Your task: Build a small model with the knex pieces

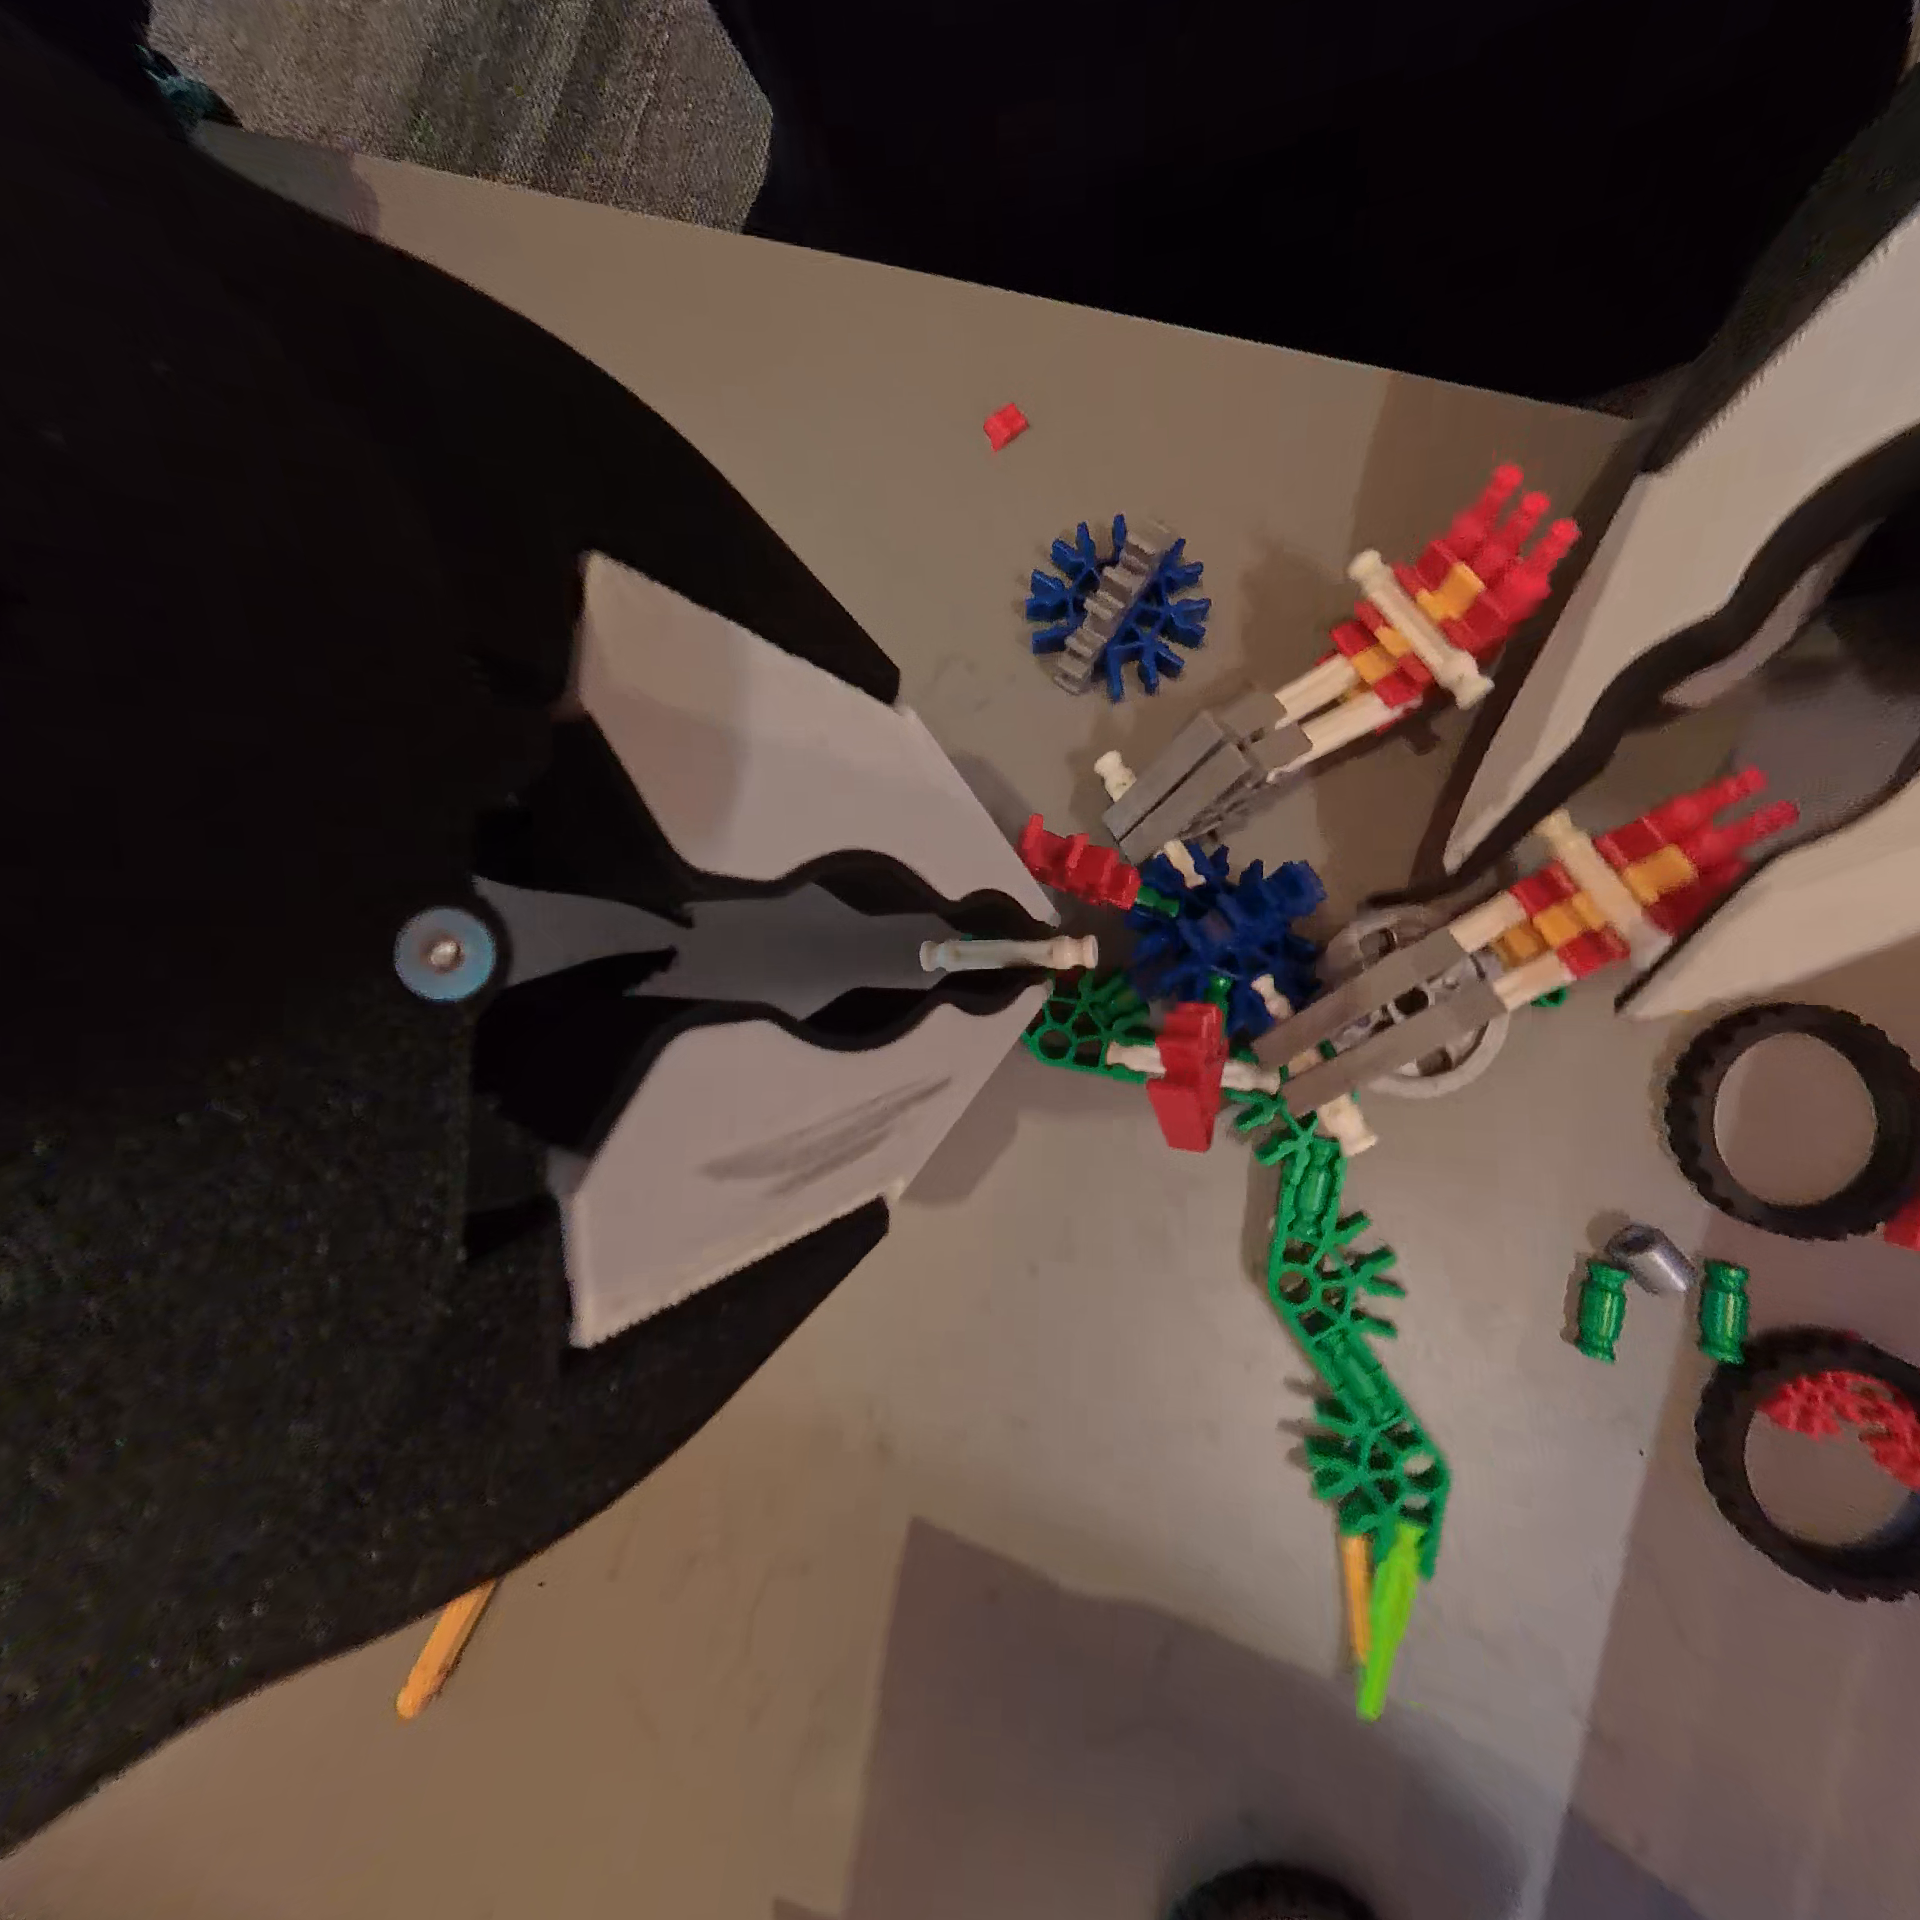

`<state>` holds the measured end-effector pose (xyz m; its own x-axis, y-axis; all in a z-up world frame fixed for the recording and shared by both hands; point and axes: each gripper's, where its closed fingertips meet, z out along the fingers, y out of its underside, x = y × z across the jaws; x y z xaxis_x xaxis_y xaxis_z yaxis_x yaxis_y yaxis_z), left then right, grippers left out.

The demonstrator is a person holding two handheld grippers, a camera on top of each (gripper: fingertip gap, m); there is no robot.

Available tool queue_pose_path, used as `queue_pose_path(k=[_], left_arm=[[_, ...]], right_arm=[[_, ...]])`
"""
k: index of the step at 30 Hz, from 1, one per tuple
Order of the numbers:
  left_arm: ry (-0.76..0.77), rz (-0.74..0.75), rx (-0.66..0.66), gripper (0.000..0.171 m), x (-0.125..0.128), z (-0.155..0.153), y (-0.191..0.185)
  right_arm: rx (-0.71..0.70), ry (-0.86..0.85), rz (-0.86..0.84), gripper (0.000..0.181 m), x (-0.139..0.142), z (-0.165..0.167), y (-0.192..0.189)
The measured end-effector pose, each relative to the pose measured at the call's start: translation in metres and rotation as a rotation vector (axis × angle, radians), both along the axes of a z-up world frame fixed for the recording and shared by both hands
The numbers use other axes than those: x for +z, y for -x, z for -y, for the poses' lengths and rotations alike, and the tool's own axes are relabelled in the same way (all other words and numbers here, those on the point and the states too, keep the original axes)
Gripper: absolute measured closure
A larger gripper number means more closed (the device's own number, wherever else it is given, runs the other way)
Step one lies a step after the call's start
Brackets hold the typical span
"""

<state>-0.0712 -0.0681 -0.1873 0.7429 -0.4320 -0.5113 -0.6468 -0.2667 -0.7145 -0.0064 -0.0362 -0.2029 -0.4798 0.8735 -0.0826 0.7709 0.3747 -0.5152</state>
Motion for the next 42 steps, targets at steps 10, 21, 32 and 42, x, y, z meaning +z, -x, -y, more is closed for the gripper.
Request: queue_pose_path(k=[10, 21, 32, 42], left_arm=[[0.033, -0.051, -0.04, 0.13, 0.006, -0.047, 0.006], [0.118, 0.186, -0.16, 0.112, 0.039, -0.028, -0.004], [0.294, 0.104, -0.247, 0.14, -0.014, 0.012, -0.026], [0.28, 0.141, -0.297, 0.141, -0.002, -0.004, -0.035]], right_arm=[[-0.082, -0.017, -0.042, 0.177, 0.005, -0.001, -0.012], [-0.158, 0.011, -0.118, 0.176, 0.007, -0.008, -0.018], [-0.169, 0.007, -0.118, 0.176, 0.004, -0.01, -0.03], [-0.167, -0.001, -0.121, 0.176, -0.001, -0.003, -0.033]])
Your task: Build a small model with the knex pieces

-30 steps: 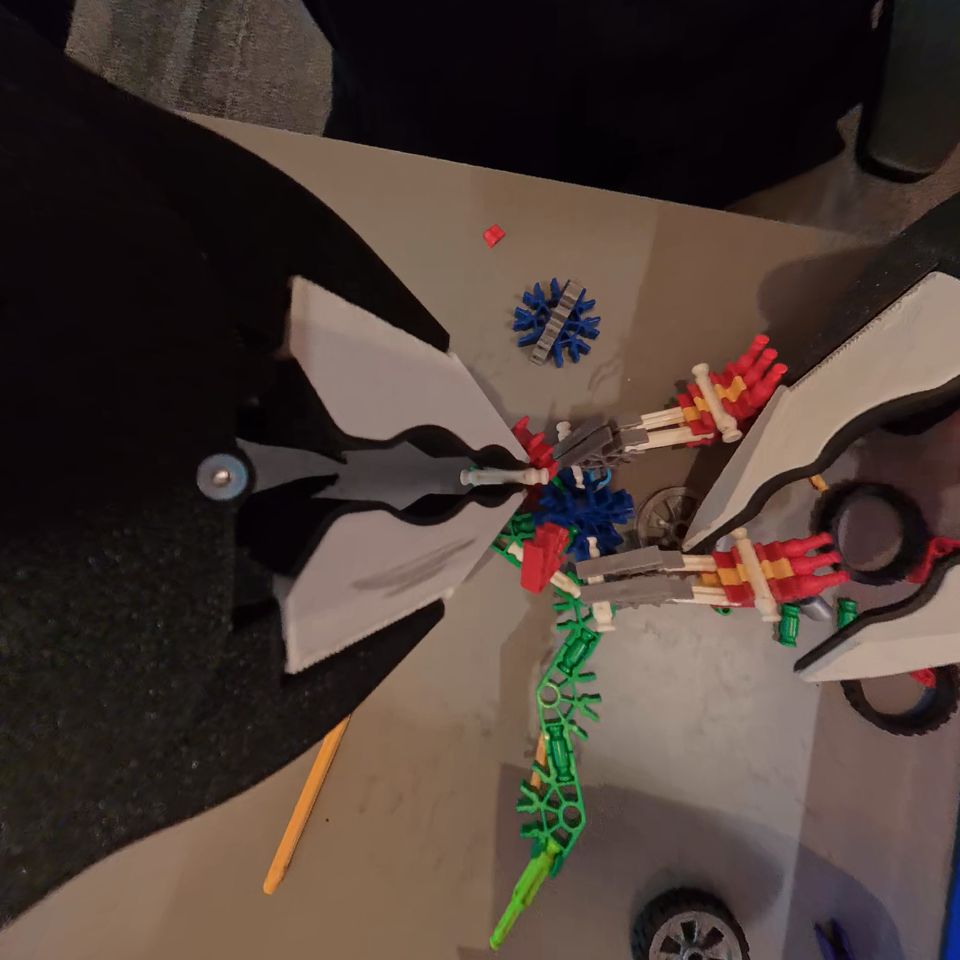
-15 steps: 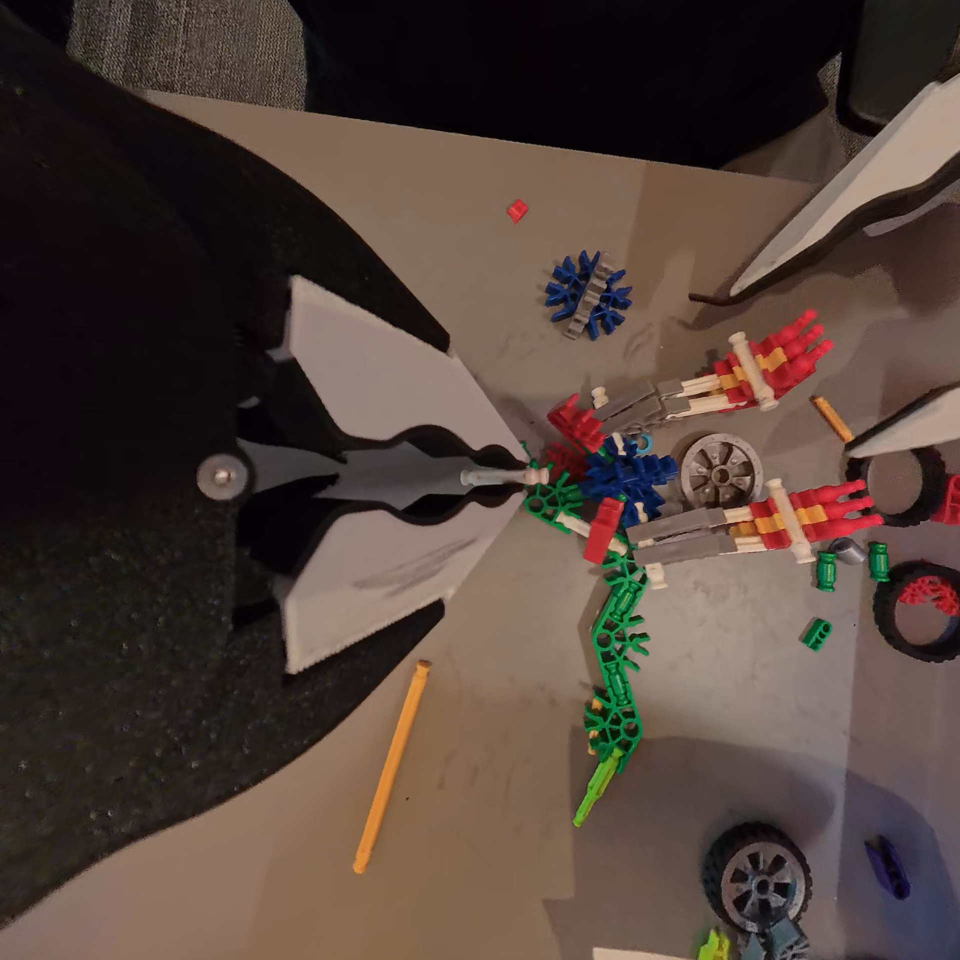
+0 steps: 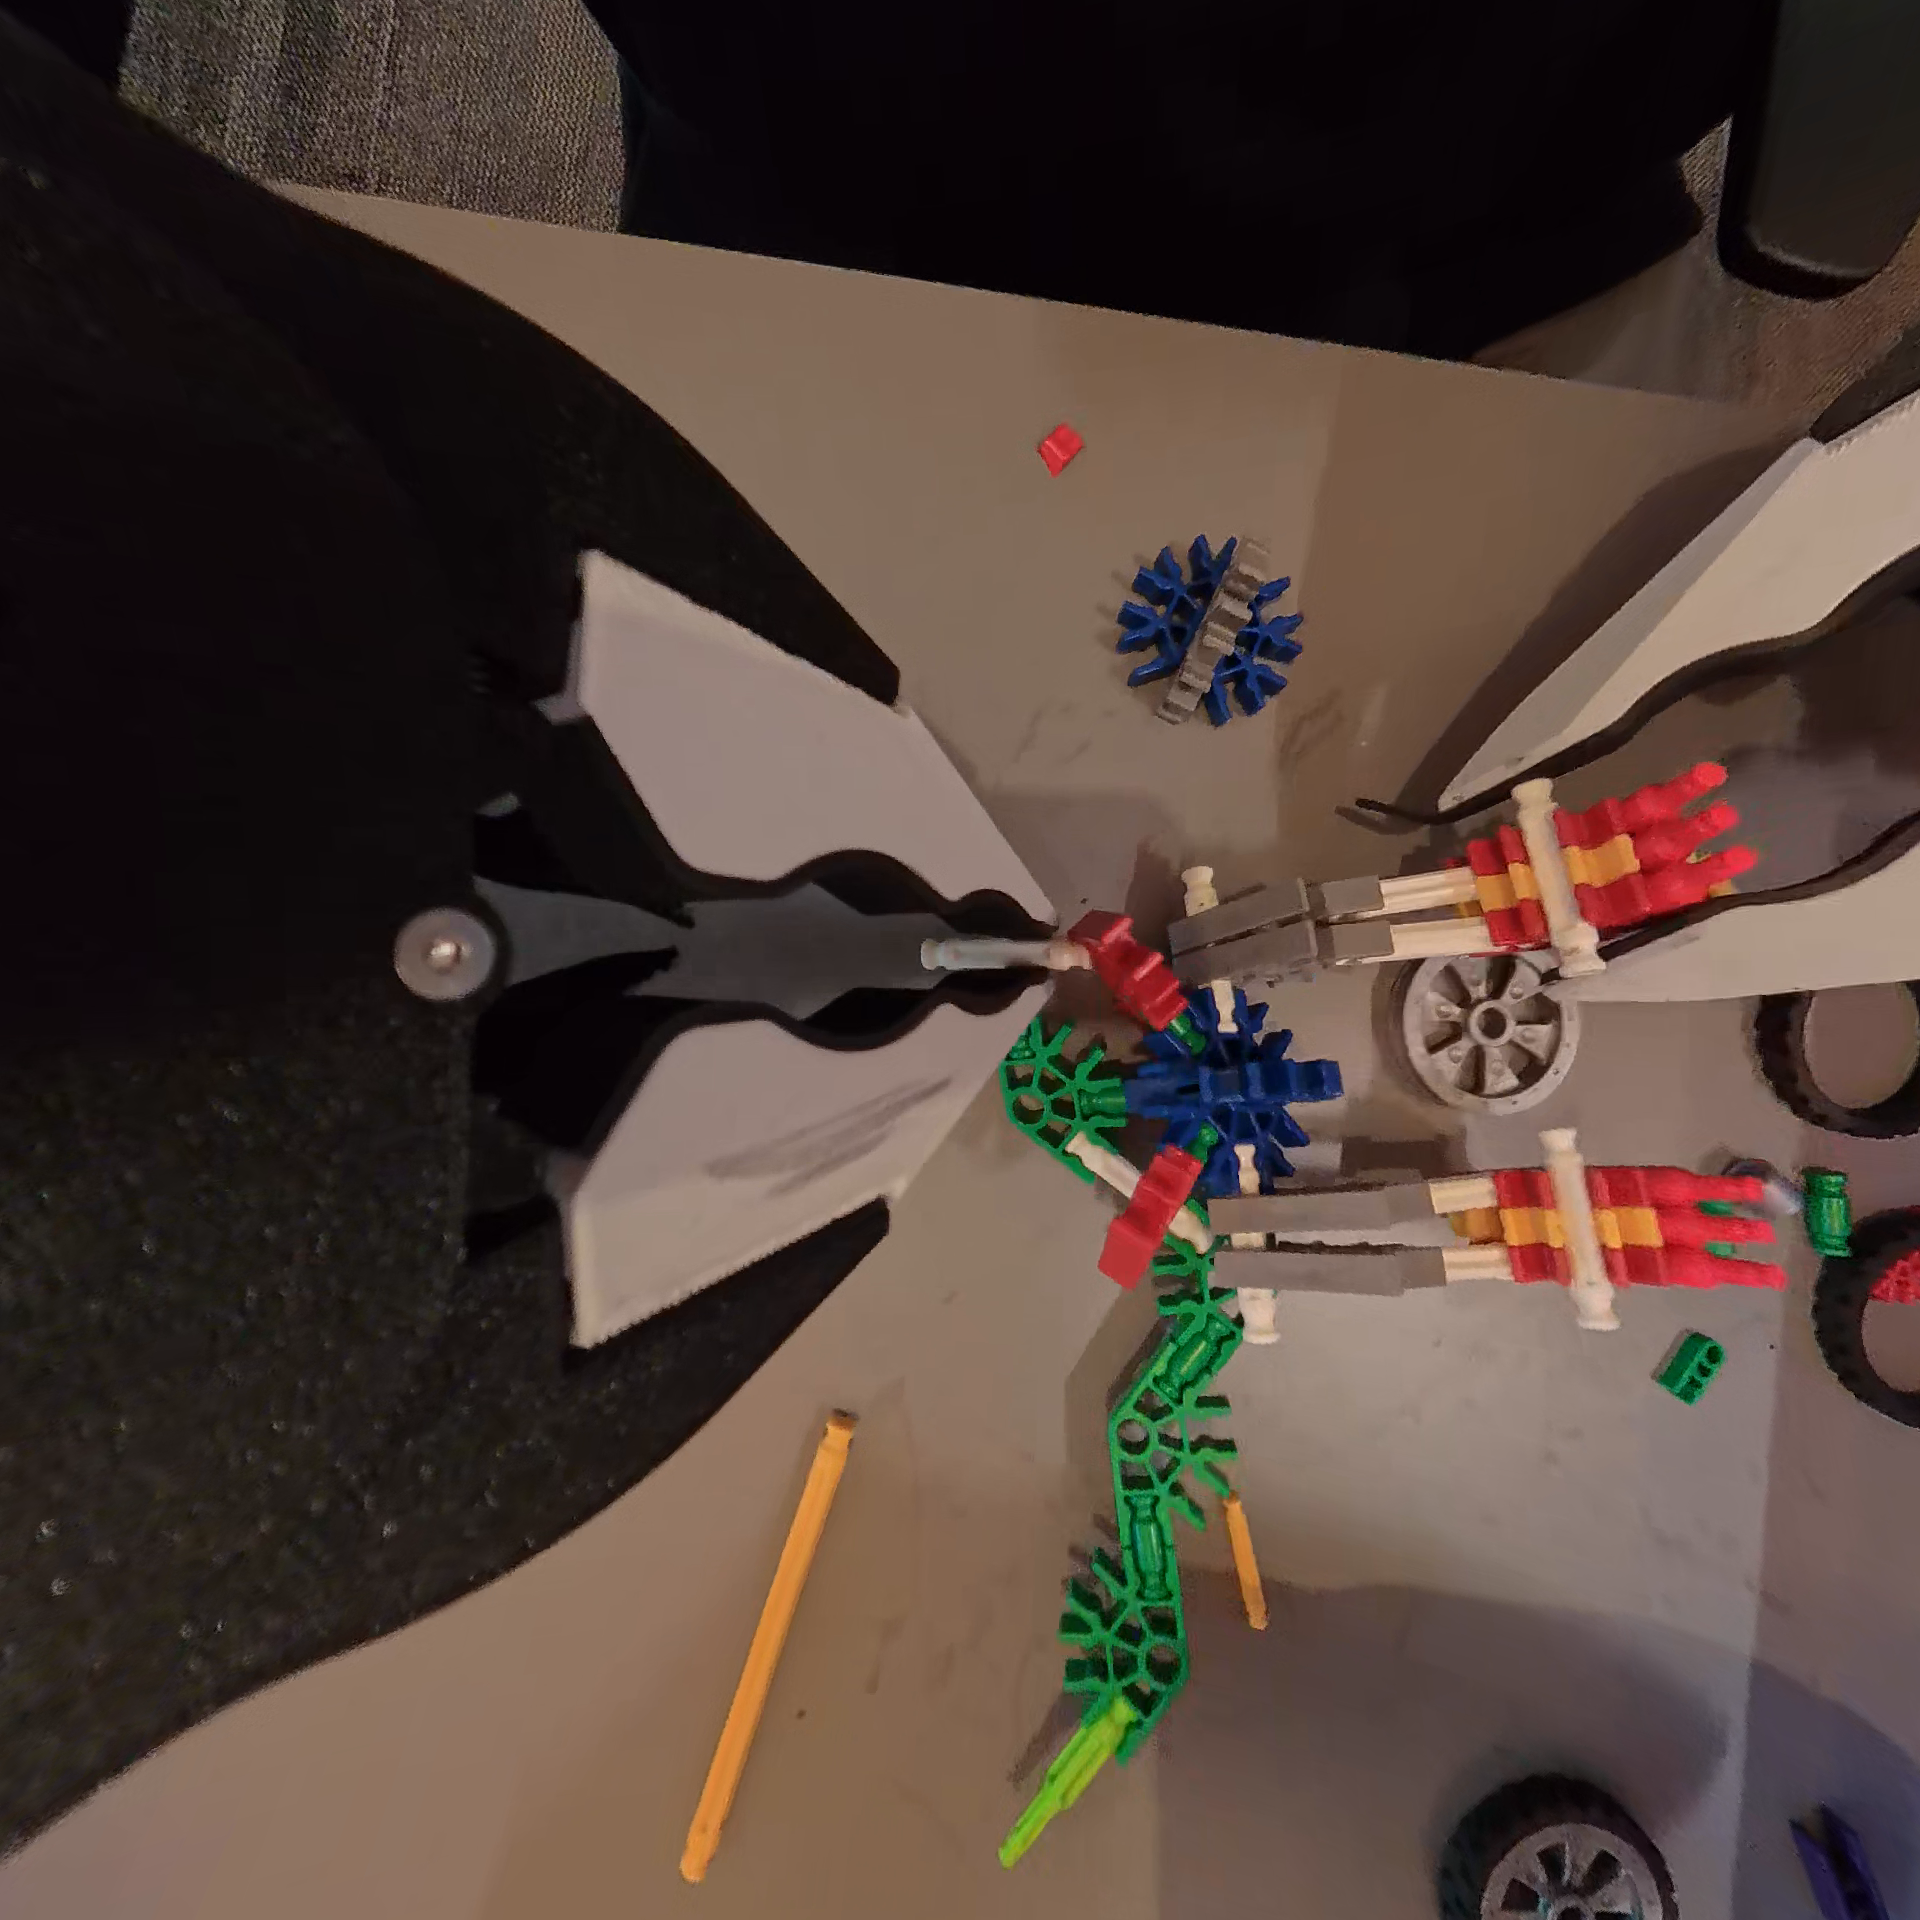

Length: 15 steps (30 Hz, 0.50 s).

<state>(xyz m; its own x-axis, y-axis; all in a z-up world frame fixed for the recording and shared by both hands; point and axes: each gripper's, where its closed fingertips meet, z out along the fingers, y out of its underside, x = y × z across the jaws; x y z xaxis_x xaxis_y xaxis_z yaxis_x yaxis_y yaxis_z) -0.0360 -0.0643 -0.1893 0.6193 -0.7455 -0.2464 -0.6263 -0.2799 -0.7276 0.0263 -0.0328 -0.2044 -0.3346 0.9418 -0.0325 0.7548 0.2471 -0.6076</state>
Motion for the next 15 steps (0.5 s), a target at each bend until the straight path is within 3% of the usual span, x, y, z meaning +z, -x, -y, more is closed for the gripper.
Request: queue_pose_path(k=[9, 15], left_arm=[[0.016, 0.043, -0.071, 0.139, 0.007, -0.022, -0.015], [0.065, 0.032, -0.053, 0.138, -0.003, -0.04, -0.013]], right_arm=[[-0.009, 0.005, -0.003, 0.176, 0.001, 0.001, -0.014], [0.0, 0.022, 0.011, 0.175, -0.001, 0.006, -0.02]])
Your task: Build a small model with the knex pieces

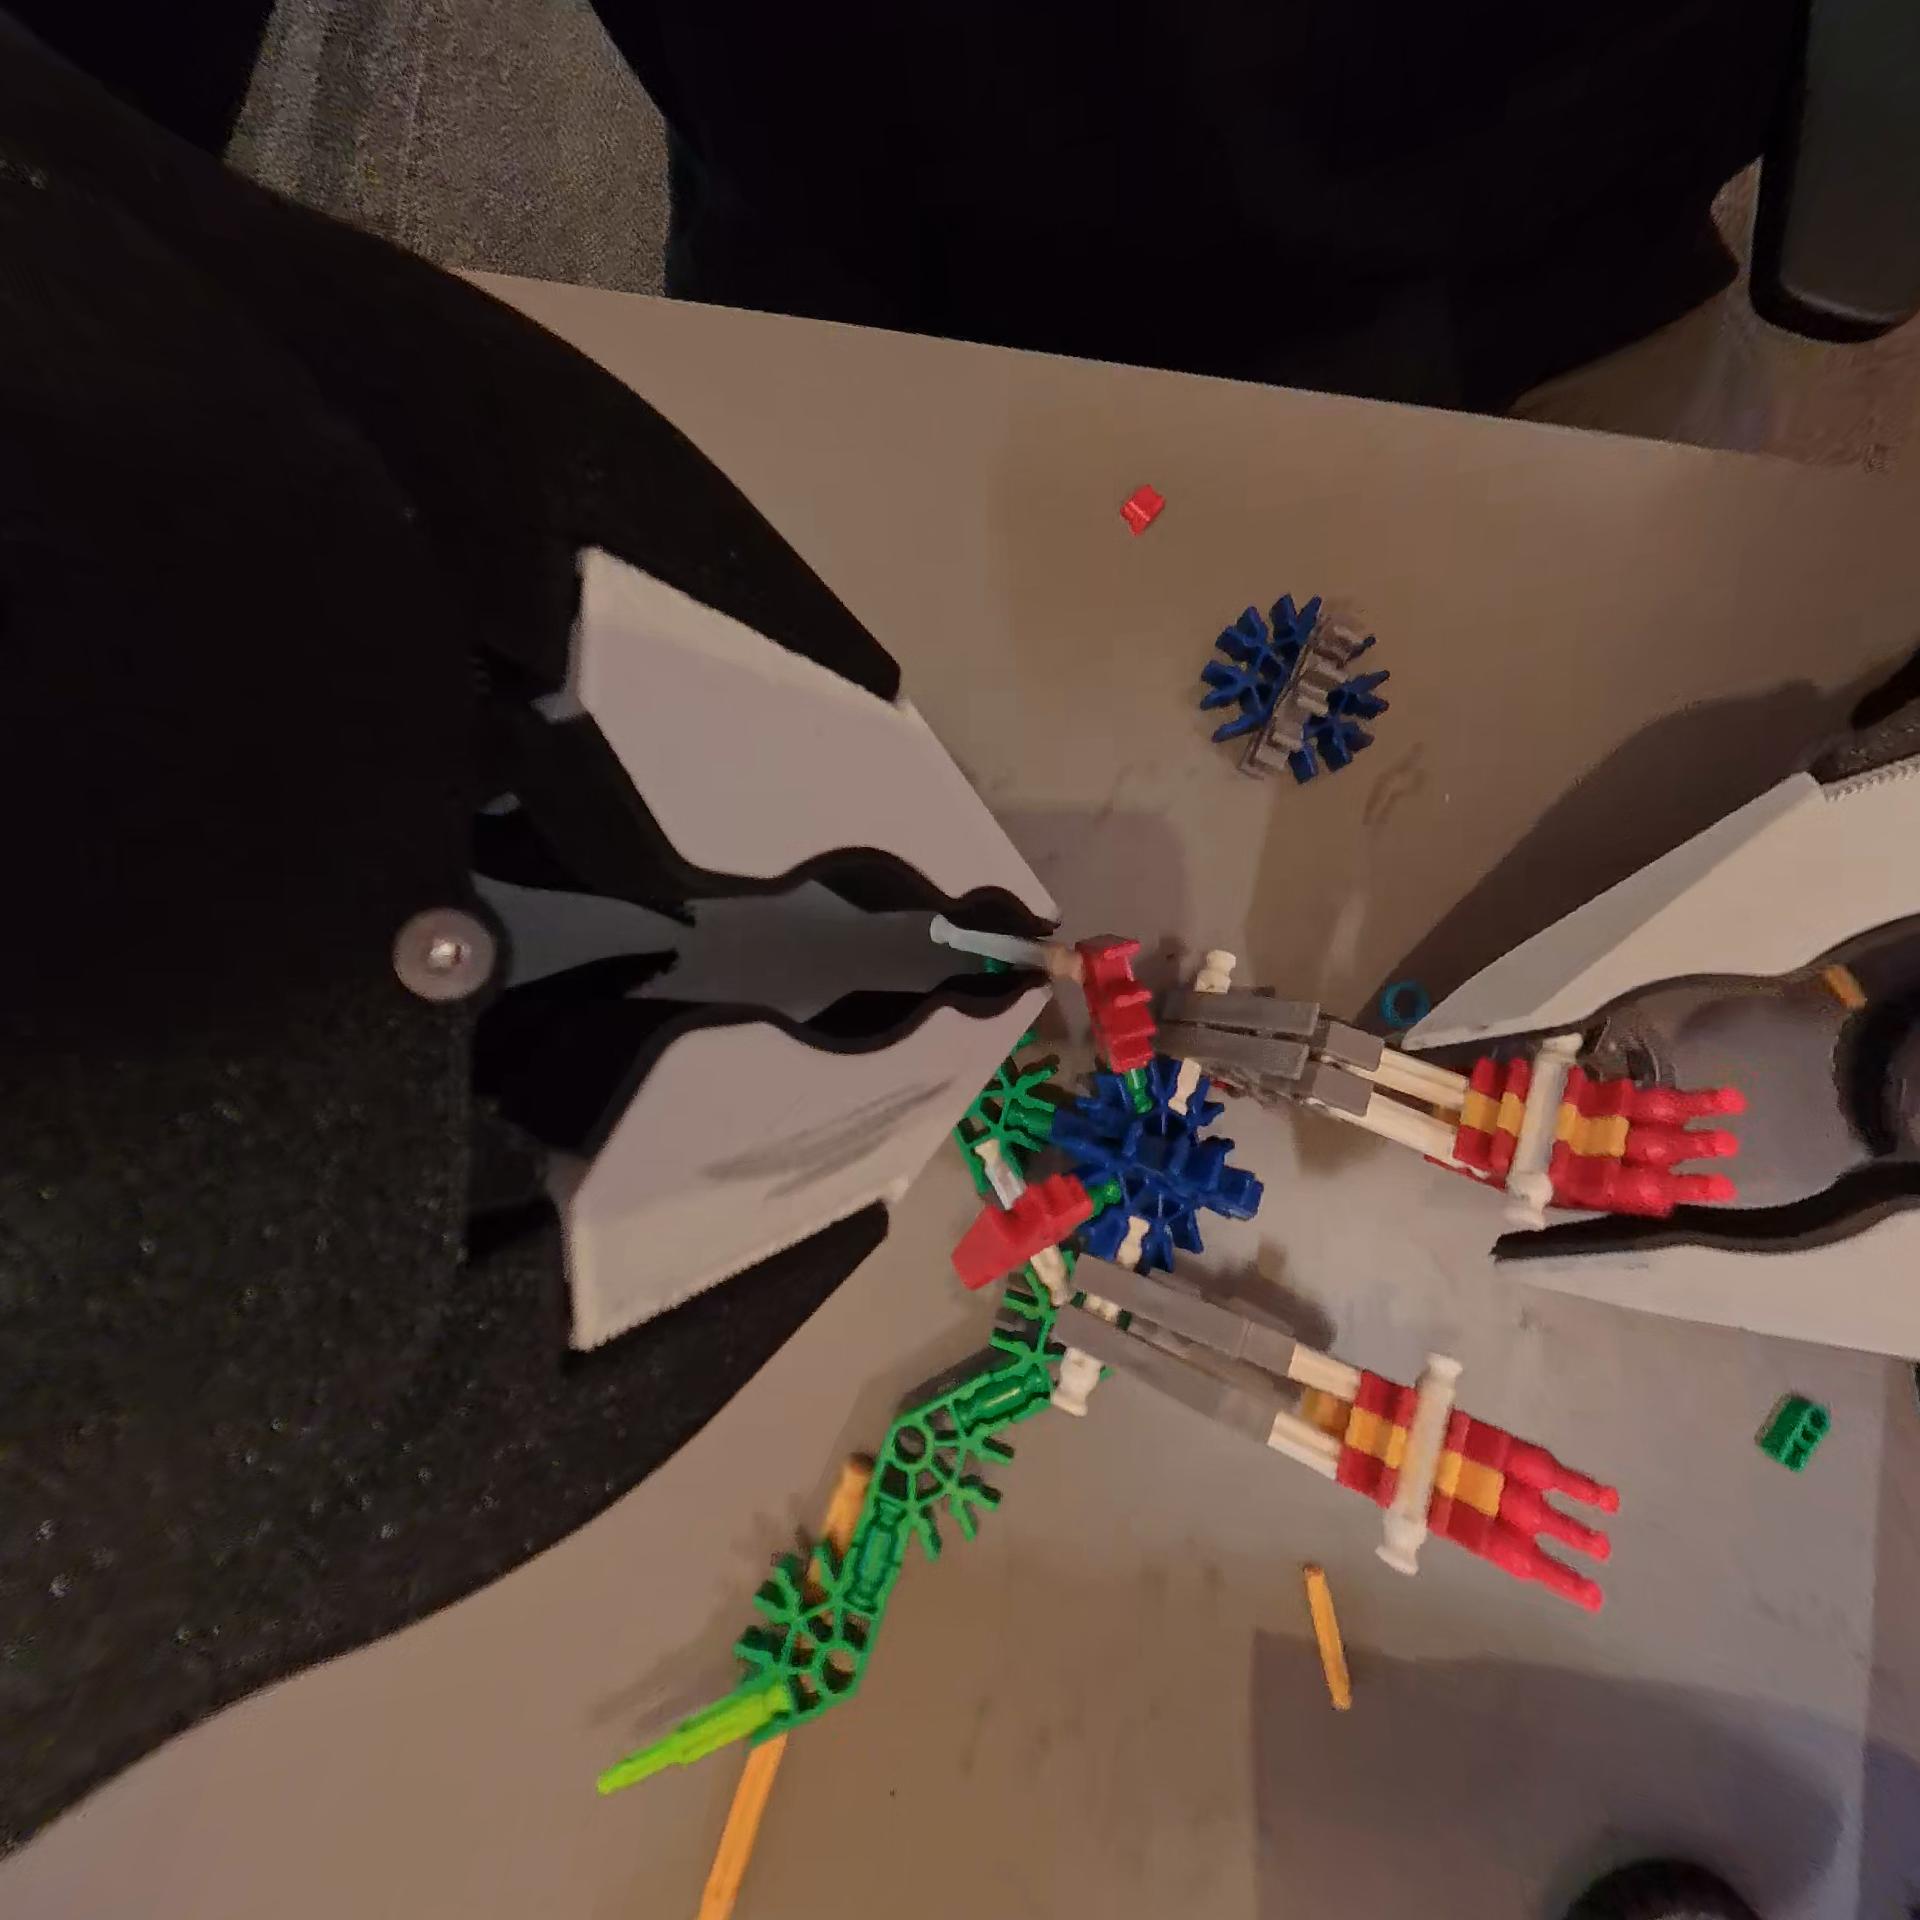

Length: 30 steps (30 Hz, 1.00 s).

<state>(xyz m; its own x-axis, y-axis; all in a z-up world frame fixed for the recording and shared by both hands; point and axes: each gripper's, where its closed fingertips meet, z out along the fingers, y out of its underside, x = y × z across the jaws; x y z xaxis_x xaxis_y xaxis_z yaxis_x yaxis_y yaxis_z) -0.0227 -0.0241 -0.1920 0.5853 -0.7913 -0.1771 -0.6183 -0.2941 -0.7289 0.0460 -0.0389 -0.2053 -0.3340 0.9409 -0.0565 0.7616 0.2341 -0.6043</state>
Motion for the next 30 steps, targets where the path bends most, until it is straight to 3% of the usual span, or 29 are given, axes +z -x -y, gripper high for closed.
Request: queue_pose_path(k=[4, 6, 12, 30], left_arm=[[-0.047, -0.101, 0.031, 0.133, -0.005, -0.008, 0.008], [-0.045, -0.094, 0.043, 0.123, -0.003, -0.008, 0.009], [-0.122, -0.075, -0.001, 0.119, 0.019, -0.002, -0.008], [-0.084, -0.171, -0.052, 0.118, 0.001, -0.005, -0.038]], right_arm=[[-0.054, -0.009, -0.035, 0.176, 0.008, -0.013, -0.007], [-0.08, -0.016, -0.052, 0.176, 0.012, -0.018, -0.01], [-0.166, -0.065, -0.056, 0.176, 0.006, -0.034, -0.008], [-0.195, -0.096, 0.034, 0.17, -0.009, -0.027, -0.038]])
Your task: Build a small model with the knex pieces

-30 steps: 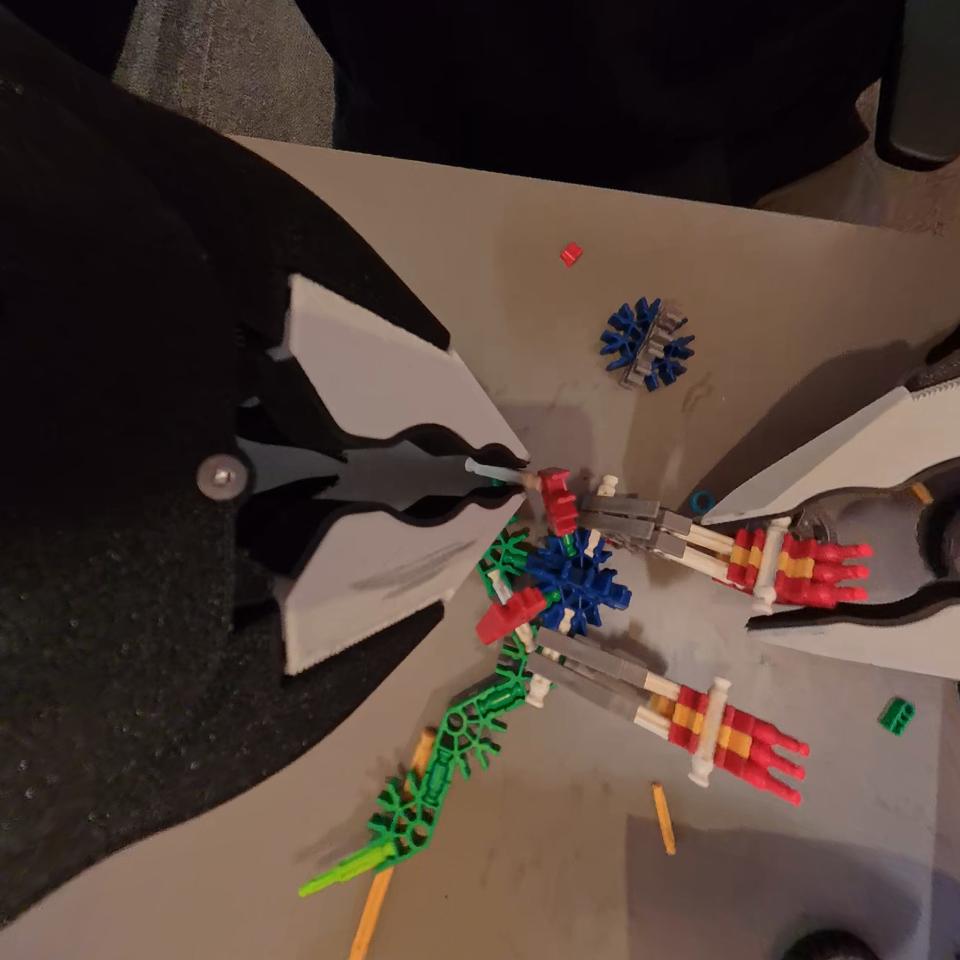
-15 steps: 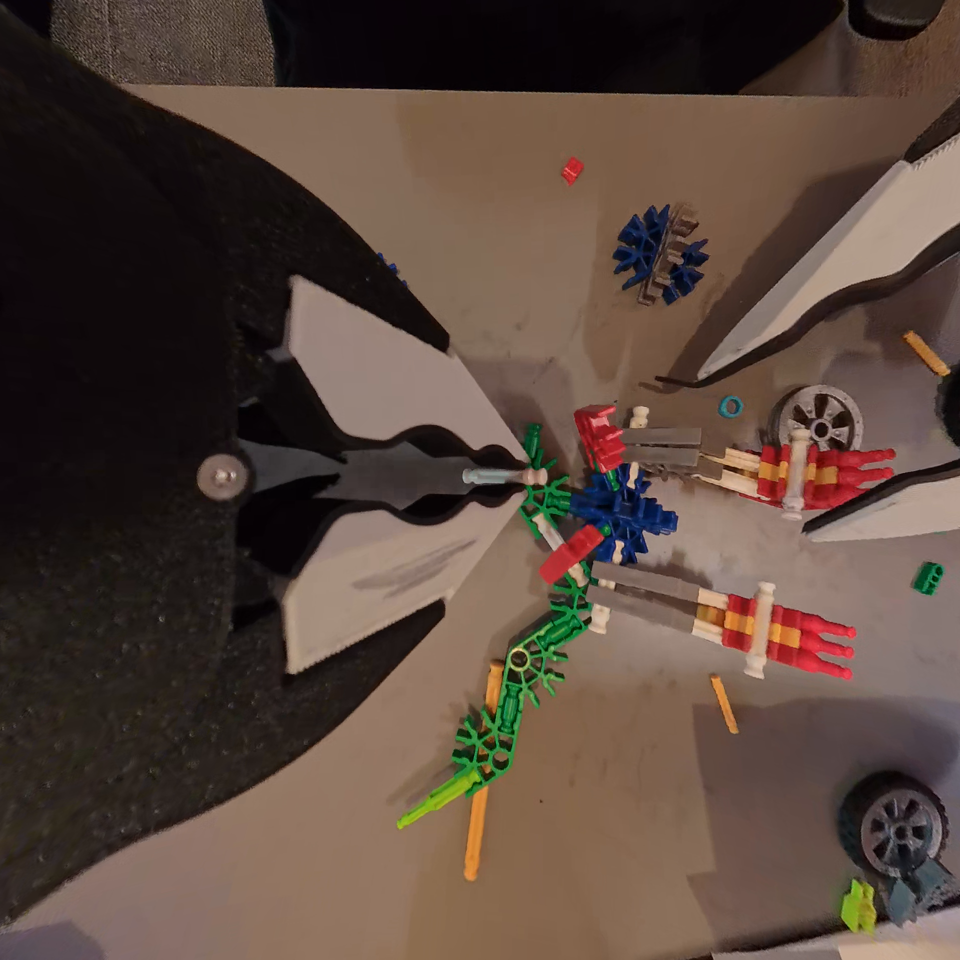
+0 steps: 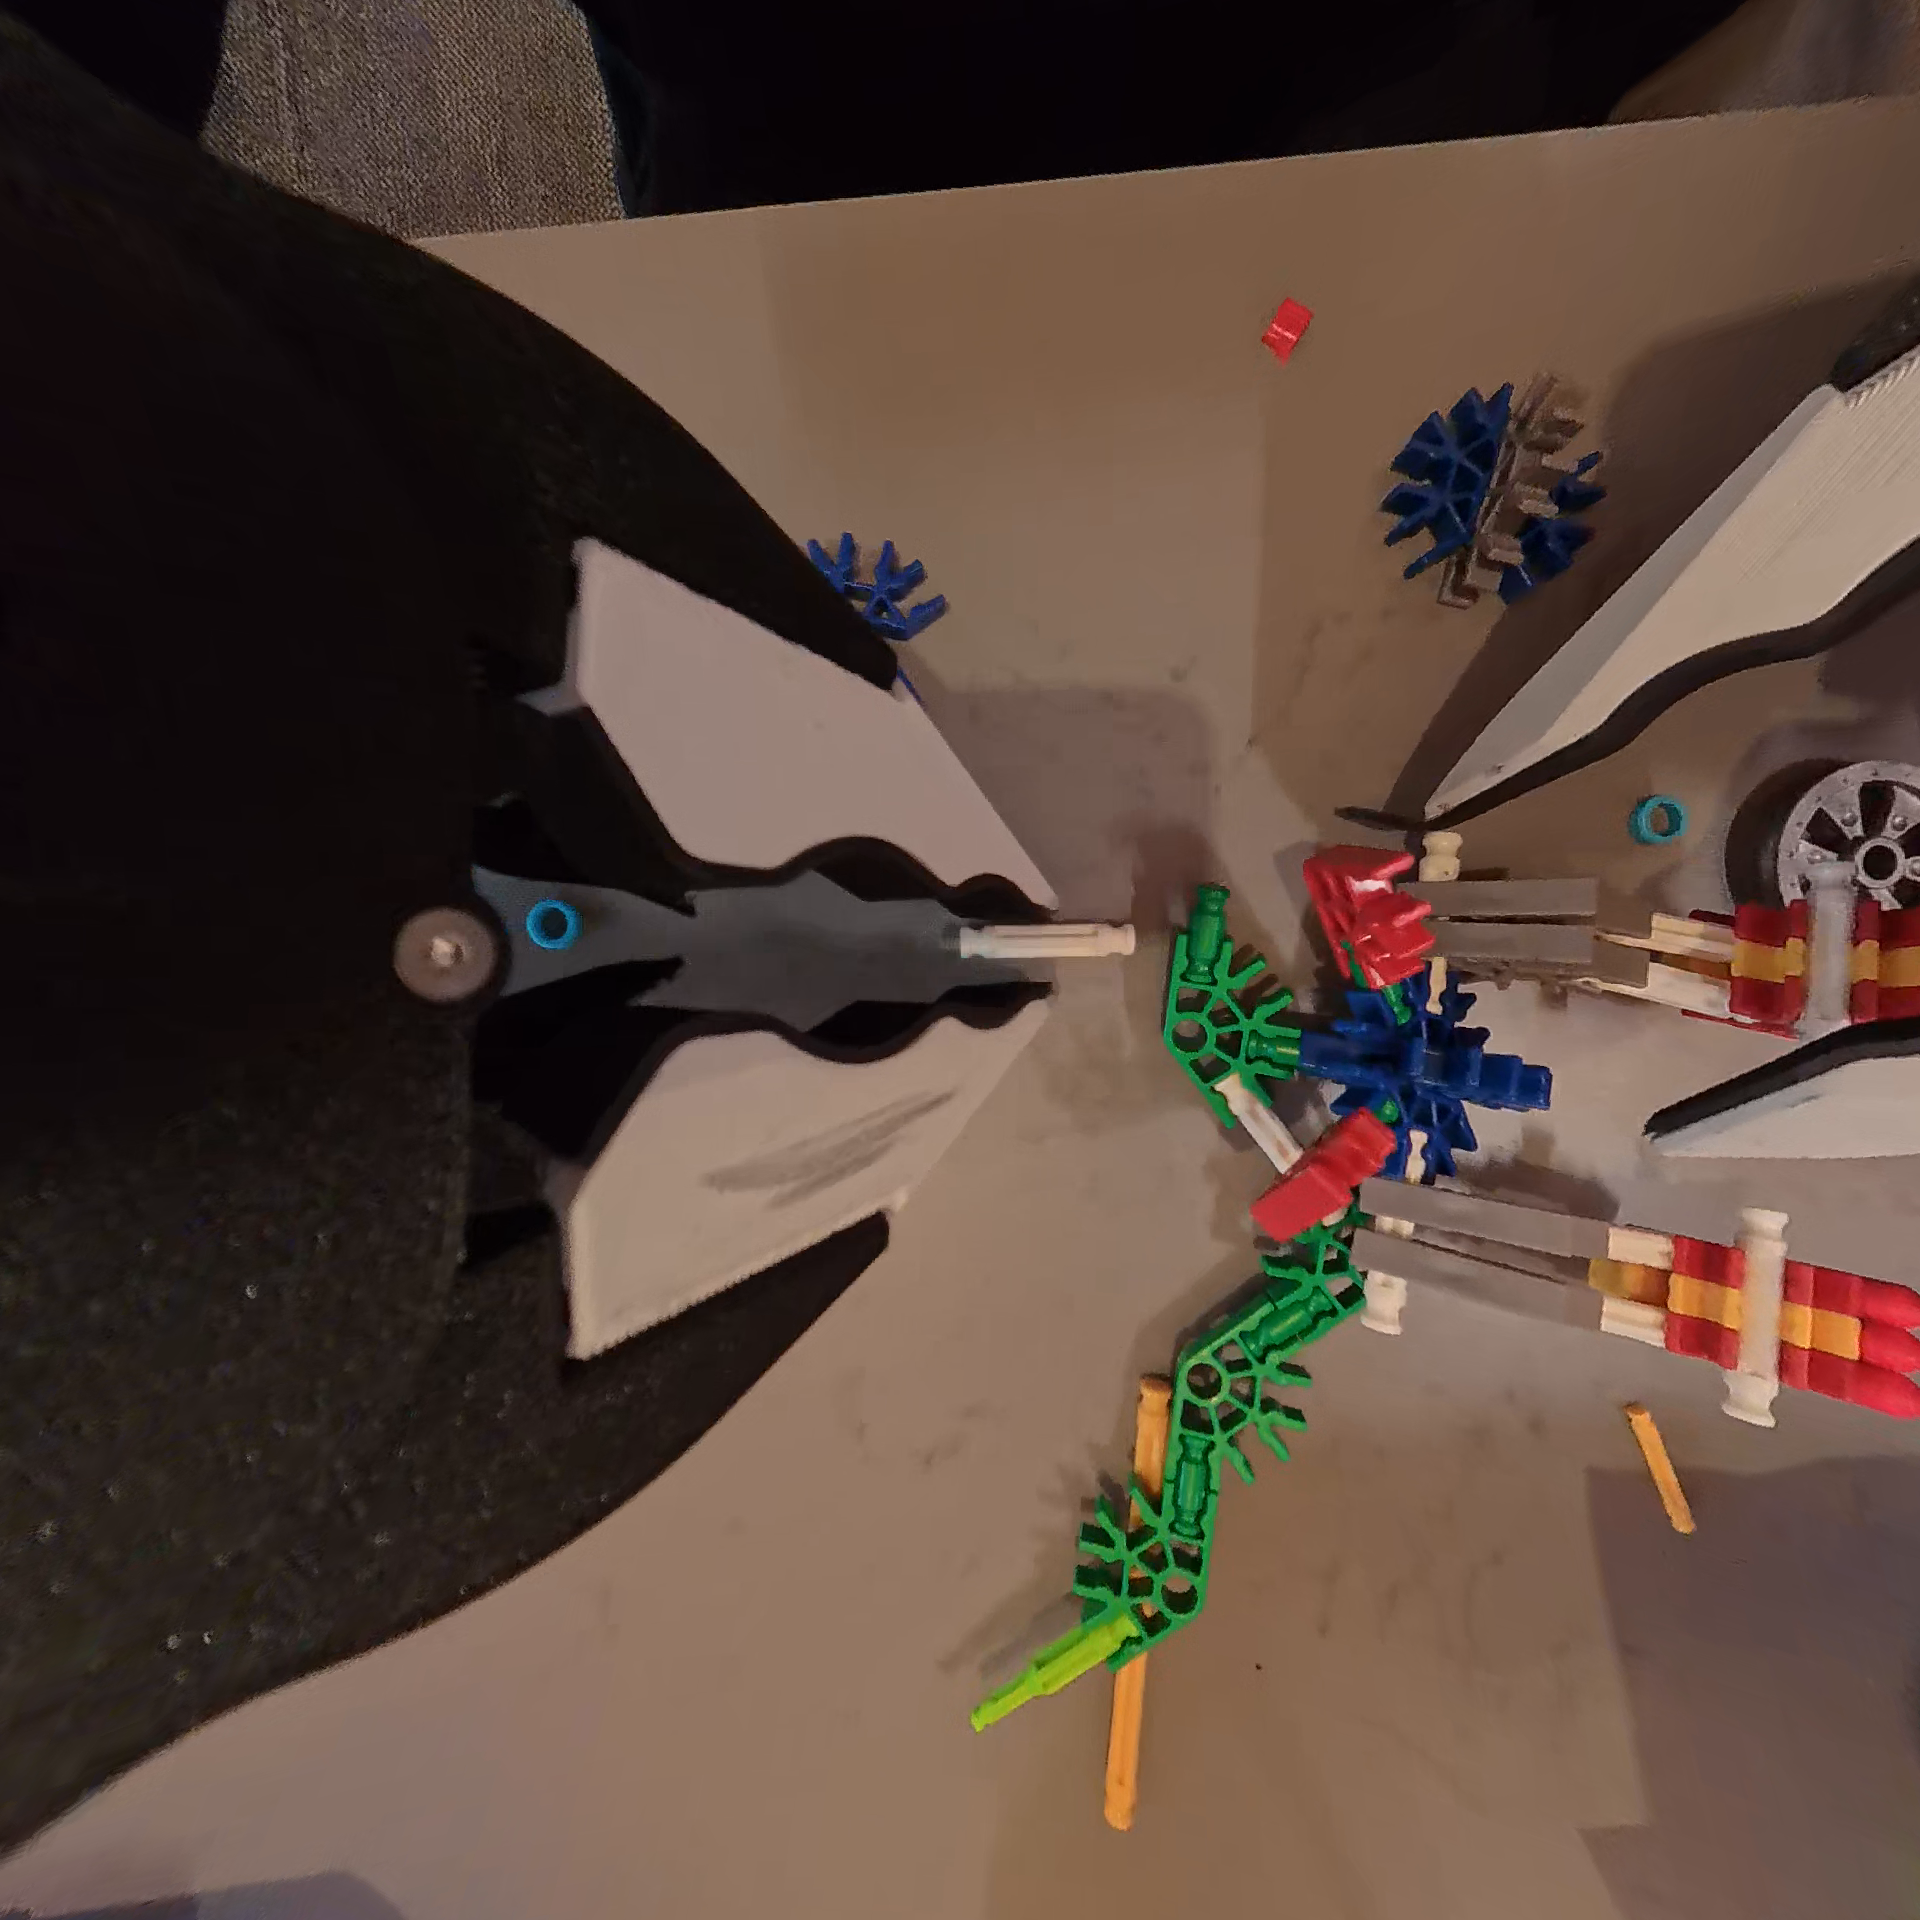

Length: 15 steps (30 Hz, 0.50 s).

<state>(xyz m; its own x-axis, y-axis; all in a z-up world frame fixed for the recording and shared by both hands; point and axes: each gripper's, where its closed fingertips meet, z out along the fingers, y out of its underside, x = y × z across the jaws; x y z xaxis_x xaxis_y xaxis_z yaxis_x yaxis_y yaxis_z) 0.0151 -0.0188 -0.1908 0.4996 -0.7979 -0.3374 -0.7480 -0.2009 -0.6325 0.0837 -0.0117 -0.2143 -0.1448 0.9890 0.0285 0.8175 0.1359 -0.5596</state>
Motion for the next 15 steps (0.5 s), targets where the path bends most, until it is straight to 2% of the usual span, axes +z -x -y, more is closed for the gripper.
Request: queue_pose_path(k=[8, 15], left_arm=[[-0.063, -0.025, -0.011, 0.118, 0.004, -0.001, -0.005], [-0.124, -0.039, -0.029, 0.117, 0.002, -0.002, -0.013]], right_arm=[[0.006, -0.006, -0.022, 0.176, -0.002, 0.001, 0.001], [-0.046, -0.024, -0.137, 0.176, 0.028, -0.007, 0.014]])
